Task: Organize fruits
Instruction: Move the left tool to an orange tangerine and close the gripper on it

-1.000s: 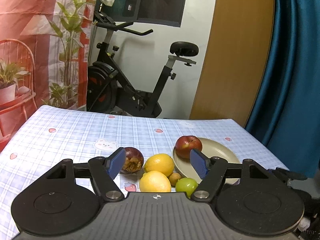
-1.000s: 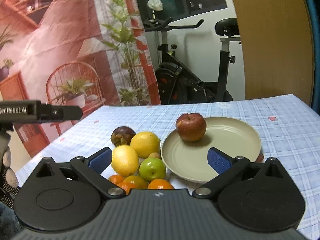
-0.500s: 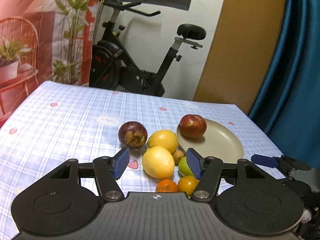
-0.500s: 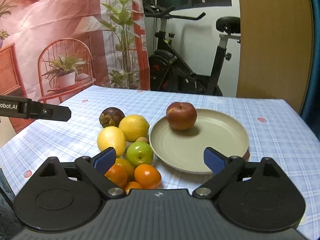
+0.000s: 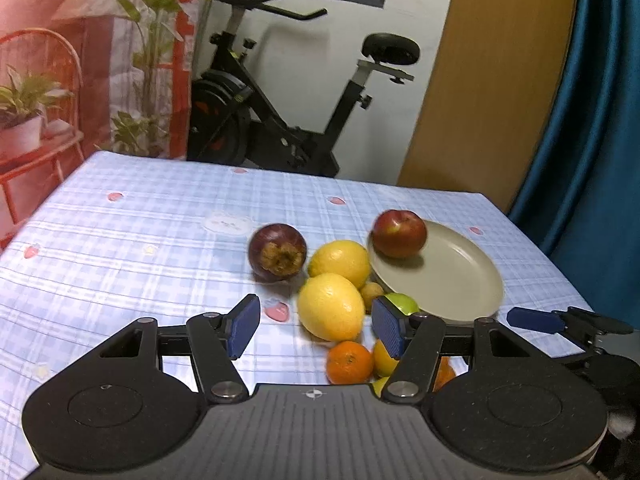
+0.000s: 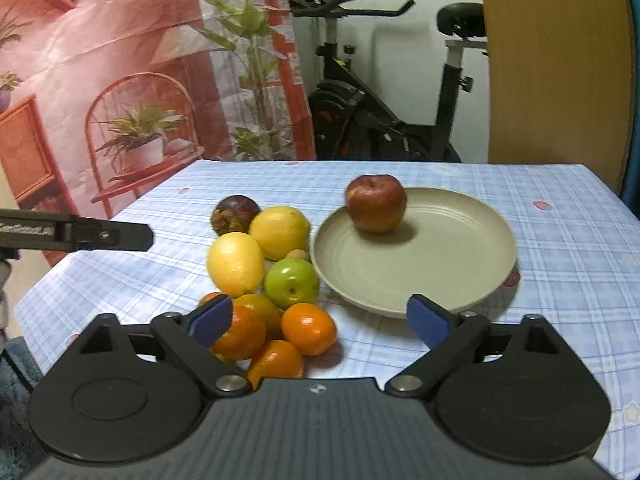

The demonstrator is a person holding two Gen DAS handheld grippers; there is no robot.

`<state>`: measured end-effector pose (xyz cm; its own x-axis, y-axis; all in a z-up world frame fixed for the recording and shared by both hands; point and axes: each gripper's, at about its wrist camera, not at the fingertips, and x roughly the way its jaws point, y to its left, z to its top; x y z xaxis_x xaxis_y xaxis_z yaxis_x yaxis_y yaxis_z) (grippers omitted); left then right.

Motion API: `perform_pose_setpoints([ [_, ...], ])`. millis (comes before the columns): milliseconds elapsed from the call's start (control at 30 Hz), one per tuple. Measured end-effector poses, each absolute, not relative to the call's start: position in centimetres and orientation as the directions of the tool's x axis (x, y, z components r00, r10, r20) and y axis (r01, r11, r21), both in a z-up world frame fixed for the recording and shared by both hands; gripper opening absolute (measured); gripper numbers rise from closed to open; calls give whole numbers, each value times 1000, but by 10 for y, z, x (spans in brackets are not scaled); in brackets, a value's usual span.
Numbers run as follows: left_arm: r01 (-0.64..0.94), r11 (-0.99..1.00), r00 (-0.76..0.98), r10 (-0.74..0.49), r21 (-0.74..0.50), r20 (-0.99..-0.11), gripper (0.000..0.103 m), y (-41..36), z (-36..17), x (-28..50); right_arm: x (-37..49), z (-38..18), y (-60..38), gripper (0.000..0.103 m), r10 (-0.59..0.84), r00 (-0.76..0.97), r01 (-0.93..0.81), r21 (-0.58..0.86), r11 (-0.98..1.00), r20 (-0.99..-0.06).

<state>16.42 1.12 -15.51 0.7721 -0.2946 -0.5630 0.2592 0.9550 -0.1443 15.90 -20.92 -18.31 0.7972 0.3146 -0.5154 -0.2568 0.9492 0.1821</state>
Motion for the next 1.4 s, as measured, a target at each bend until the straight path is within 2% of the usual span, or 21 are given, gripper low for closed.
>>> perform_pose_setpoints([
  [33,247,961,784,-275,-127,-557,55,11,-154,162,157,-182,-205,81,316,801,-271,163,949,-509],
  [67,233,967,797,-249,-101,-551,54,11,-153,160,154,-181,-201,72,333,799,-299,150,942,-501],
  [133,215,975,820,-208,-50,-534,52,9,-152,156,149,-180,-194,66,383,786,-355,152,922,-485],
  [267,238,968,801,-240,-76,-548,52,11,-157,158,147,-183,-179,50,417,767,-417,114,902,-488],
  [333,241,968,796,-242,-76,-555,49,12,-159,159,150,-186,-175,45,433,754,-432,123,893,-494],
  [400,242,967,791,-245,-81,-560,49,13,-161,159,152,-190,-172,33,443,744,-443,127,887,-501],
  [533,243,966,783,-250,-89,-570,49,14,-164,160,157,-194,-170,32,432,745,-427,135,894,-508],
  [800,269,958,757,-272,-95,-594,49,11,-169,160,161,-198,-167,41,423,743,-421,129,898,-519],
  [1133,290,948,720,-304,-127,-624,49,13,-175,163,161,-202,-168,40,422,742,-416,136,899,-522],
  [1400,320,935,694,-340,-152,-635,49,10,-180,165,156,-193,-182,40,421,781,-381,183,907,-461],
])
